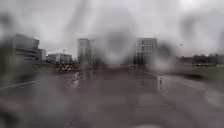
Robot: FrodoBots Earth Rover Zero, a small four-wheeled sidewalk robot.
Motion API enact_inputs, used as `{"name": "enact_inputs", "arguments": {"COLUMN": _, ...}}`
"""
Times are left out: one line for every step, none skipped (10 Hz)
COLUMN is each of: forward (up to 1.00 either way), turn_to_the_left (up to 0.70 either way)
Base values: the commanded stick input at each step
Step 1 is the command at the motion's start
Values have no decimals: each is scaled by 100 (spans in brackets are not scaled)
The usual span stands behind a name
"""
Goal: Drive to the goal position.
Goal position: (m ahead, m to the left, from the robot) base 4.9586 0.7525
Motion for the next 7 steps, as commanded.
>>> {"name": "enact_inputs", "arguments": {"forward": 7, "turn_to_the_left": 0}}
{"name": "enact_inputs", "arguments": {"forward": 7, "turn_to_the_left": 0}}
{"name": "enact_inputs", "arguments": {"forward": 7, "turn_to_the_left": 0}}
{"name": "enact_inputs", "arguments": {"forward": 7, "turn_to_the_left": 0}}
{"name": "enact_inputs", "arguments": {"forward": 7, "turn_to_the_left": 0}}
{"name": "enact_inputs", "arguments": {"forward": 7, "turn_to_the_left": 0}}
{"name": "enact_inputs", "arguments": {"forward": 7, "turn_to_the_left": 0}}
